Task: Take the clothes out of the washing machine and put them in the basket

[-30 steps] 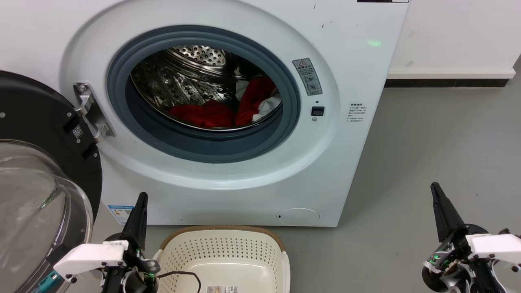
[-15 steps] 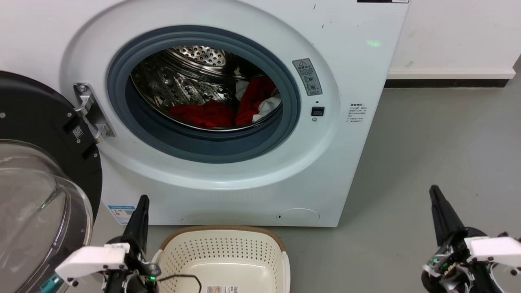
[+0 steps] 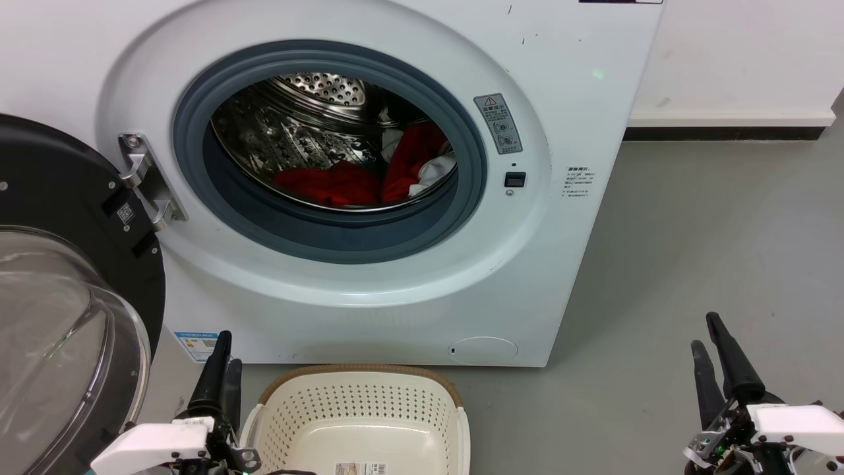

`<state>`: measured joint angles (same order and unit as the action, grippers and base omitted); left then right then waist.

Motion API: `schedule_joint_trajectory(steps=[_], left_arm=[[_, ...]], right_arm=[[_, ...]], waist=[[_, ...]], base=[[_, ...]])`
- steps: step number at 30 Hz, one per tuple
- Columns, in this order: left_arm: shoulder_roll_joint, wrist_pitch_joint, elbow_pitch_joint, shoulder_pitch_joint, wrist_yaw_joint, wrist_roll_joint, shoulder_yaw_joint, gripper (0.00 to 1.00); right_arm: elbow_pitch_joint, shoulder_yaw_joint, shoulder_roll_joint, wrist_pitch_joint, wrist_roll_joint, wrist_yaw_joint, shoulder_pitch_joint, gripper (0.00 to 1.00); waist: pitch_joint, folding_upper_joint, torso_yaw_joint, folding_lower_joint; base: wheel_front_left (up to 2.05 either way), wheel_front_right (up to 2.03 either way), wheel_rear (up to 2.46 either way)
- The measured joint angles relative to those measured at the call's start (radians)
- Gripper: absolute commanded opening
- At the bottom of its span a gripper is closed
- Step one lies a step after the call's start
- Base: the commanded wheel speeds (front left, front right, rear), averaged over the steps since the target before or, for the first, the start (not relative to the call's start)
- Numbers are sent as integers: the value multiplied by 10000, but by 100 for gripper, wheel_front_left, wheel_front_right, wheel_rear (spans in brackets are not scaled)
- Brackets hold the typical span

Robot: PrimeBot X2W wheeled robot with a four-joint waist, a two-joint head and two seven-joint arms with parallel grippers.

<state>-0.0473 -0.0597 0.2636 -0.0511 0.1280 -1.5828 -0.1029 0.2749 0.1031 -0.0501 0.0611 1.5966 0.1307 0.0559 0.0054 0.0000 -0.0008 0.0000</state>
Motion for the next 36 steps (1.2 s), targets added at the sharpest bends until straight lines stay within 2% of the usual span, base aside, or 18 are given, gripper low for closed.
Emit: schedule_joint_trajectory(steps=[7, 14, 21, 25, 28, 36], left_arm=[[-2, 297, -69, 50, 0, 539, -213, 100], [-6, 606, -174, 67, 0, 1446, -713, 100], [-2, 876, -485, 66, -82, 2757, -1266, 100], [-2, 1018, -892, 63, -334, 3519, -1352, 100], [-4, 1120, -1315, 63, -729, 4286, -1329, 100], [-4, 1383, -2617, 87, -1557, 6370, -629, 100]], right_arm=[[155, 115, 8, -301, -683, 0, -2, 100], [261, 581, 31, -612, -2128, 0, 54, 100], [-506, 642, 35, -871, -3990, 0, 72, 100], [-1085, 617, 33, -1024, -5256, 0, 72, 100], [-1442, 579, 33, -1137, -6226, 0, 71, 100], [-2343, 192, 33, -1386, -8702, 0, 65, 100]], waist=[[6, 0, -12, 0], [9, 0, -31, 0], [31, 0, -50, 1], [60, 0, -54, 0], [86, 0, -57, 0], [151, 0, -72, 0]], base=[[0, 0, 0], [0, 0, 0], [0, 0, 0], [0, 0, 0], [0, 0, 0], [0, 0, 0]])
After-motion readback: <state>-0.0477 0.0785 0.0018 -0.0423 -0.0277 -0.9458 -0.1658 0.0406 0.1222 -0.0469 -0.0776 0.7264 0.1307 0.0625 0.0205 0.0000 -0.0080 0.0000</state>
